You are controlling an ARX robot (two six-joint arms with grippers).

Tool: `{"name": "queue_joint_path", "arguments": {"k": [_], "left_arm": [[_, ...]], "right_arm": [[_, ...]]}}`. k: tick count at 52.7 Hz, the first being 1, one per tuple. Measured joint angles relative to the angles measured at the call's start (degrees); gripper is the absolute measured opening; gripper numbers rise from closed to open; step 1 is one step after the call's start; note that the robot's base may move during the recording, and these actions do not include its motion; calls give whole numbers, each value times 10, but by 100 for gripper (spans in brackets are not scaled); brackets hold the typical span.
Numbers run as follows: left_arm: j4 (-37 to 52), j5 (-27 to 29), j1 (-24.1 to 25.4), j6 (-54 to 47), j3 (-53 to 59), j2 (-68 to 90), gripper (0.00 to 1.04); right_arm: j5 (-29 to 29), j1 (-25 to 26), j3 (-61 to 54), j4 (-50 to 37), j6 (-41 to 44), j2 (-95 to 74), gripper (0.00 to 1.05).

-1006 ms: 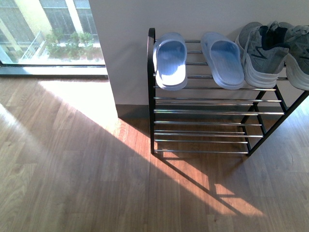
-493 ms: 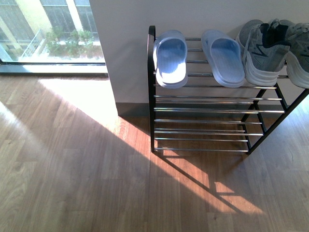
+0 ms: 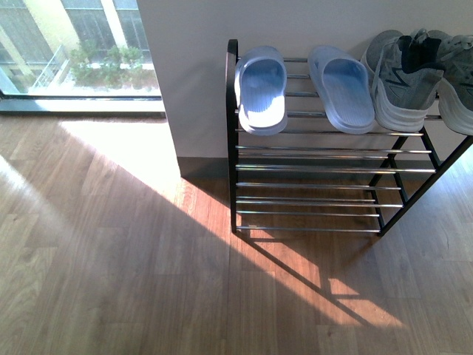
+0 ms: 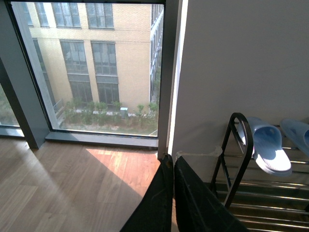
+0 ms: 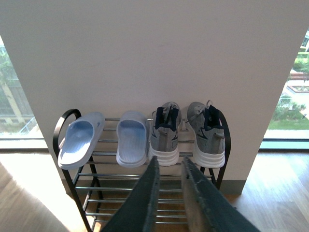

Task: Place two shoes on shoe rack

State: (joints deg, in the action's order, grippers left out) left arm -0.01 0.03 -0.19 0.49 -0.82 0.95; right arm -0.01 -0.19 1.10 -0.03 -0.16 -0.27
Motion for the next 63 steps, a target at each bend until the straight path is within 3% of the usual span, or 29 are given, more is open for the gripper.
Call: {"name": "queue_joint_path", "arguments": {"k": [22, 28, 63], "left_arm": [[0, 1, 0, 0, 0, 0, 78], [0, -1, 0, 0, 0, 0, 96], [0, -1, 0, -1, 0, 0, 95]], "right_arm": [[1, 0, 0, 0, 0, 0, 86], [-2, 0, 0, 1, 0, 0, 97], [-2, 0, 0, 1, 0, 0, 96]]}}
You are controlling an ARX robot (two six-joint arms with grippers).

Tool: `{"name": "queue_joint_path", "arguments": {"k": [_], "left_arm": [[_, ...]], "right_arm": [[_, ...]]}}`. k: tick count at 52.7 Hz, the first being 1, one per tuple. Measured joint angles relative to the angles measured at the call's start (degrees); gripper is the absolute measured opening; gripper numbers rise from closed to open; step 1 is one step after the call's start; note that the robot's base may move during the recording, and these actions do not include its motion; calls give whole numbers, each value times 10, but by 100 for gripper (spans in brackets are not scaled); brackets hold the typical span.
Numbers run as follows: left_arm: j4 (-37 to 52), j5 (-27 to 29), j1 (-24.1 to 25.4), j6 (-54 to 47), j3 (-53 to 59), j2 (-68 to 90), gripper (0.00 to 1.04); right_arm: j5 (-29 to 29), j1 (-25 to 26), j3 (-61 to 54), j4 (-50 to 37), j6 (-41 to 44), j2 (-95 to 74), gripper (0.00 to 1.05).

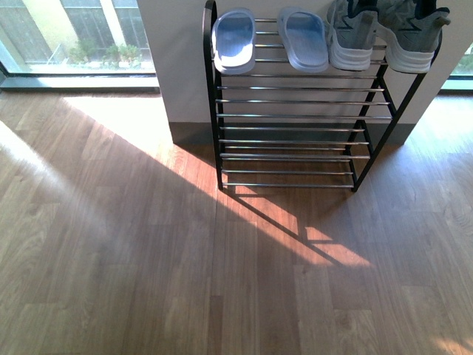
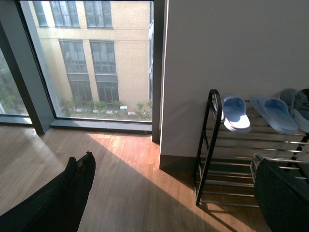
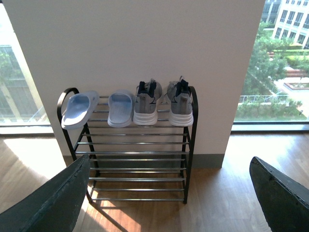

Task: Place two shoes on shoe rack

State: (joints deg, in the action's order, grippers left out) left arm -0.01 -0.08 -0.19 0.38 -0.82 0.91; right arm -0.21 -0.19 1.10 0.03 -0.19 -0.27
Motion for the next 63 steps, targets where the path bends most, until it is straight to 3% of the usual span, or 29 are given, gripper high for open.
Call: {"name": "queue_joint_path", "arguments": {"k": [63], "left_arm": [[0, 1, 0, 0, 0, 0, 95]], "right_arm": [[1, 0, 0, 0, 0, 0, 96]]}}
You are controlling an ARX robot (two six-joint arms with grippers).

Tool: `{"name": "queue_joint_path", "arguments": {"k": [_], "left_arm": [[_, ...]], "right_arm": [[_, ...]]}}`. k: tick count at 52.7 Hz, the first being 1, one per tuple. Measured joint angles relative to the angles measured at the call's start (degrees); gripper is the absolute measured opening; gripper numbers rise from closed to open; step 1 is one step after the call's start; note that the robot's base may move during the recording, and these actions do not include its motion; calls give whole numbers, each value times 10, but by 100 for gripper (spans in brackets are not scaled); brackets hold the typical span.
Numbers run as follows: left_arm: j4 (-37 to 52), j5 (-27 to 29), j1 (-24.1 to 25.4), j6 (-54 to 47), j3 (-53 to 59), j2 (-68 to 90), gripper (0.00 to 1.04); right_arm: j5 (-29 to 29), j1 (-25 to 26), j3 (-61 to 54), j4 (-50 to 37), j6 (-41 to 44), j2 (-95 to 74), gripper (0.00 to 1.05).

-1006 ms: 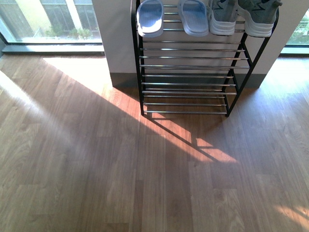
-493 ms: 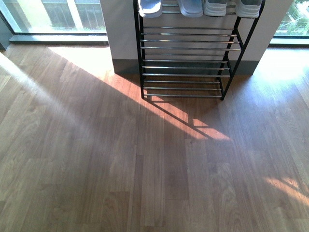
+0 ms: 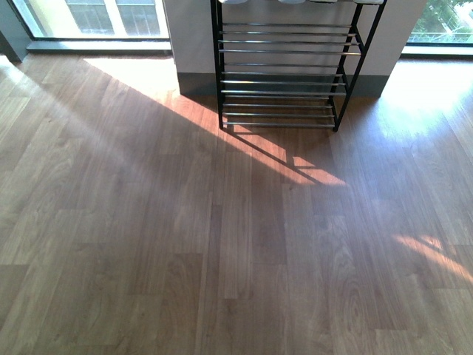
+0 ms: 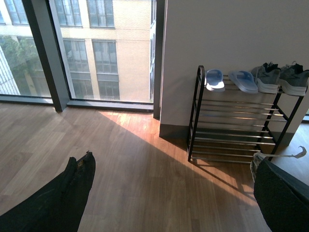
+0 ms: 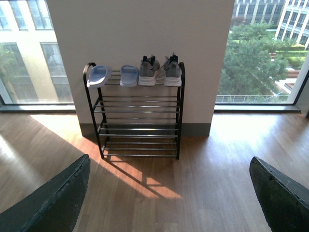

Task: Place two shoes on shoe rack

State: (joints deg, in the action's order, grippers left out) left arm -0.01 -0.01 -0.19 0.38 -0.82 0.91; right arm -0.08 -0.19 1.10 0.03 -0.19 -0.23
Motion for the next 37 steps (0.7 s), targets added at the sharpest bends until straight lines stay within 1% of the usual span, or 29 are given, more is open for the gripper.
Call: {"name": "queue_joint_path", "arguments": {"k": [37], "left_arm": [[0, 0, 0, 0, 0, 0, 95]], "right_arm": [[0, 0, 0, 0, 0, 0, 96]]}}
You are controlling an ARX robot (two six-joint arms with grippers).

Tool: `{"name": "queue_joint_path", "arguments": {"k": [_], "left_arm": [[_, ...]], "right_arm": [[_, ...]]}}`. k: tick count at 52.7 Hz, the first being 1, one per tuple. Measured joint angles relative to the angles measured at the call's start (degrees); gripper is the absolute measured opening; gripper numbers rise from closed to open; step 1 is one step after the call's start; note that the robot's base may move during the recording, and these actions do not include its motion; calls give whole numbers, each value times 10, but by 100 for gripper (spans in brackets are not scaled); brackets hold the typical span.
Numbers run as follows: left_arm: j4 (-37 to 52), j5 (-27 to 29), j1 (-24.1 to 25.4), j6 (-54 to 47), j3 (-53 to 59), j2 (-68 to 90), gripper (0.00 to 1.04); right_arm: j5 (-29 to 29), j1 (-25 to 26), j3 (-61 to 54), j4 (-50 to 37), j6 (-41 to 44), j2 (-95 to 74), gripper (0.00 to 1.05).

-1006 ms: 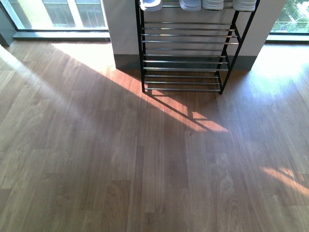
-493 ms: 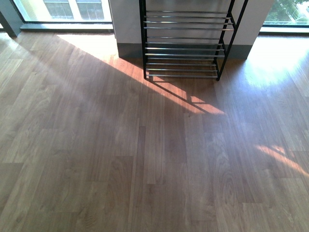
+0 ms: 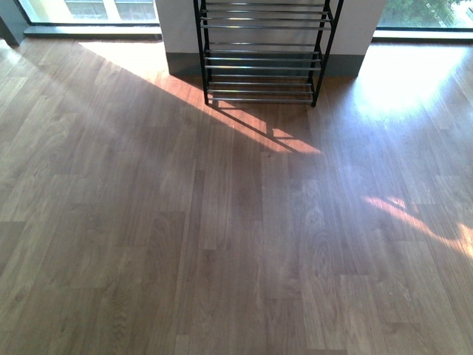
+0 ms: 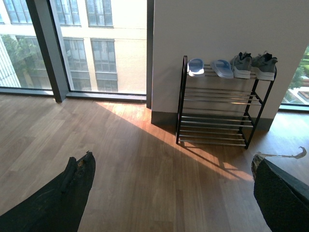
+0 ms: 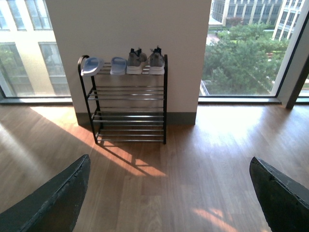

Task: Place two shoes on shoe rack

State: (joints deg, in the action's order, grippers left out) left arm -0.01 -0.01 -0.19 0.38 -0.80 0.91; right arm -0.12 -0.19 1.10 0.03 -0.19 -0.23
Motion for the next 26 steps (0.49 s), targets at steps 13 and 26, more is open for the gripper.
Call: {"name": "queue_joint_path", "arguments": {"k": [13, 26], "left_arm": [[0, 0, 0, 0, 0, 0, 95], [0, 0, 0, 0, 0, 0, 95]], "right_arm": [[1, 0, 0, 0, 0, 0, 96], [1, 0, 0, 0, 0, 0, 96]]}}
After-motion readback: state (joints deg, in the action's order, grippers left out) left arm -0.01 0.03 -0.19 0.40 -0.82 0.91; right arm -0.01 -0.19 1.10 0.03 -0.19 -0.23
